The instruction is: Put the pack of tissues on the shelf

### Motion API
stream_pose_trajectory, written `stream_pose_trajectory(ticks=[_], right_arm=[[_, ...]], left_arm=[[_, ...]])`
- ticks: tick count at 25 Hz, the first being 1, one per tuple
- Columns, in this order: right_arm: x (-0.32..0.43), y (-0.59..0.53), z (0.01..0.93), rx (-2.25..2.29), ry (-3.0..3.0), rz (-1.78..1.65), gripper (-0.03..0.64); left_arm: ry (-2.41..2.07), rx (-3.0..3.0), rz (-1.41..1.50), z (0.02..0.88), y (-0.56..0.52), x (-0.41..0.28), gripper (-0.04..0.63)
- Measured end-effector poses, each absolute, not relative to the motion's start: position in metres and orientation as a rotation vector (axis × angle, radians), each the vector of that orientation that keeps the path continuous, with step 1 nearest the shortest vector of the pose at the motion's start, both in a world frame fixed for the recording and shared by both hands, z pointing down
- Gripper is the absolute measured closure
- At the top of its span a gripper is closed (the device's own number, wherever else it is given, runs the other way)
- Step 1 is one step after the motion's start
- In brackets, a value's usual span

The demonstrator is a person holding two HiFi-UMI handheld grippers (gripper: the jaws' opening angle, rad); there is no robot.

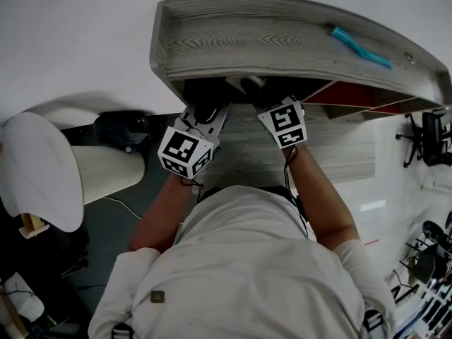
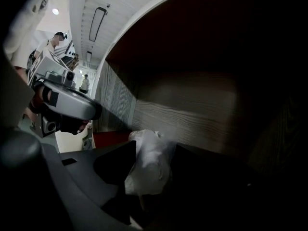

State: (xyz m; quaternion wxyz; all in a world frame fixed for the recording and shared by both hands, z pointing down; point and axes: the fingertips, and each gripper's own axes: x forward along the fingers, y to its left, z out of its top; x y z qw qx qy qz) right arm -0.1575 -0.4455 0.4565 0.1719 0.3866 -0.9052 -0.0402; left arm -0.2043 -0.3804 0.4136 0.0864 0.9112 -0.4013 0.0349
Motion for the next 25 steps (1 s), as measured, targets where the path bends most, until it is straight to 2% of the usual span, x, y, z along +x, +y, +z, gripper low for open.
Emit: stream_pose_trajectory(ticks=[10, 25], right_arm=[[-0.15, -0.433, 0.432, 1.086, -2.619, -0.16, 0.357], [-0.126, -0.396, 0.405, 0.955, -2.729, -0.181, 0.357]], left_arm=[[-1.243, 2.726, 0.114, 0.401, -0.366, -0.197, 0.578], [-1.402, 2.687, 0.11, 0.383, -0.335, -0.161, 0.58]])
